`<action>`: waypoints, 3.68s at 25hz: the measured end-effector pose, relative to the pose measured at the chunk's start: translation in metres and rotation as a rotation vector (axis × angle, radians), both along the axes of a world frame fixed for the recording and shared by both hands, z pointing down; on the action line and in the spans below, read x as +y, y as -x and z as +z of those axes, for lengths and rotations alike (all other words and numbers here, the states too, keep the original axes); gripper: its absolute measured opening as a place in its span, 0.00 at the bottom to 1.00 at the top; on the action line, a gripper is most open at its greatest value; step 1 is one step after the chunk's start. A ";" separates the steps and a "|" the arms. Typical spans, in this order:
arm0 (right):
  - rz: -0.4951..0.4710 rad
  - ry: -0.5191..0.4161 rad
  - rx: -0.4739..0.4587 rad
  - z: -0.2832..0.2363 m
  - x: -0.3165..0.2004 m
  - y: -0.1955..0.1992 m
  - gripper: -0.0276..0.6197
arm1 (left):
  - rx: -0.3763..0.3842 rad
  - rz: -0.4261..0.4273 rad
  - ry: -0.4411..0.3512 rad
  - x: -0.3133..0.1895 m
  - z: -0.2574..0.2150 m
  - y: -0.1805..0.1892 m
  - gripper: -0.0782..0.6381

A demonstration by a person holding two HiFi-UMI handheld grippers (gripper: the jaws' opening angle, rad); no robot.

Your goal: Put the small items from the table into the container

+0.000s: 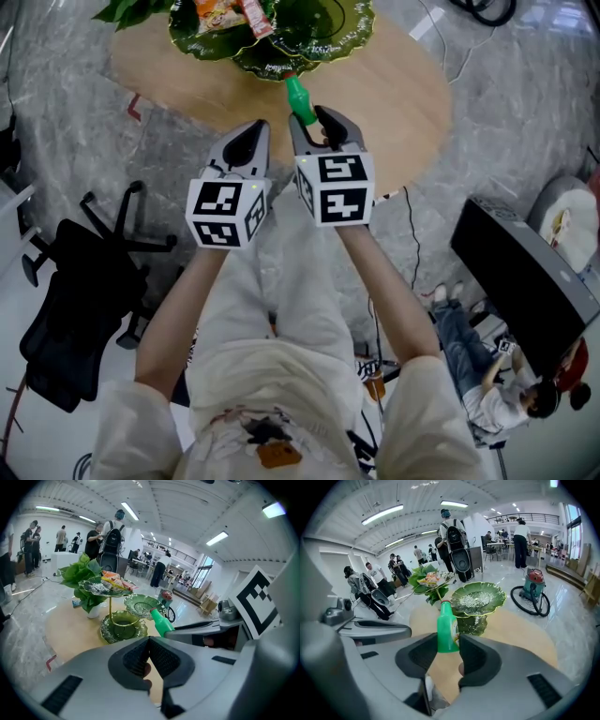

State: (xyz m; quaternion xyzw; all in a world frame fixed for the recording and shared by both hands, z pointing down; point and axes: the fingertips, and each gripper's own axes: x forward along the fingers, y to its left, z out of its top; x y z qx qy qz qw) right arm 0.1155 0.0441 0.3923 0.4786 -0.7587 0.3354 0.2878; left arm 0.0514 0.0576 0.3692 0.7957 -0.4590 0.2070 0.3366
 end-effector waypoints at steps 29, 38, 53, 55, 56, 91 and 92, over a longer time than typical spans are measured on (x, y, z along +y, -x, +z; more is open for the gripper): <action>0.047 -0.089 -0.002 -0.010 -0.099 -0.034 0.27 | 0.008 -0.039 -0.014 -0.063 -0.005 -0.027 0.10; 0.068 -0.071 0.038 0.001 -0.116 -0.040 0.27 | 0.021 -0.039 0.002 -0.072 0.003 -0.034 0.10; 0.064 -0.029 0.072 0.027 -0.114 -0.033 0.27 | 0.022 -0.058 0.017 -0.074 0.014 -0.017 0.10; 0.063 -0.028 0.075 0.029 -0.115 -0.032 0.27 | 0.027 -0.061 0.014 -0.075 0.014 -0.016 0.10; 0.060 -0.029 0.078 0.029 -0.116 -0.032 0.27 | 0.029 -0.061 0.014 -0.075 0.014 -0.017 0.10; 0.108 -0.163 0.083 -0.013 -0.111 -0.041 0.27 | 0.029 -0.021 0.005 -0.072 -0.004 -0.015 0.10; 0.105 -0.167 0.079 -0.017 -0.108 -0.042 0.27 | 0.028 -0.020 0.001 -0.071 -0.007 -0.016 0.10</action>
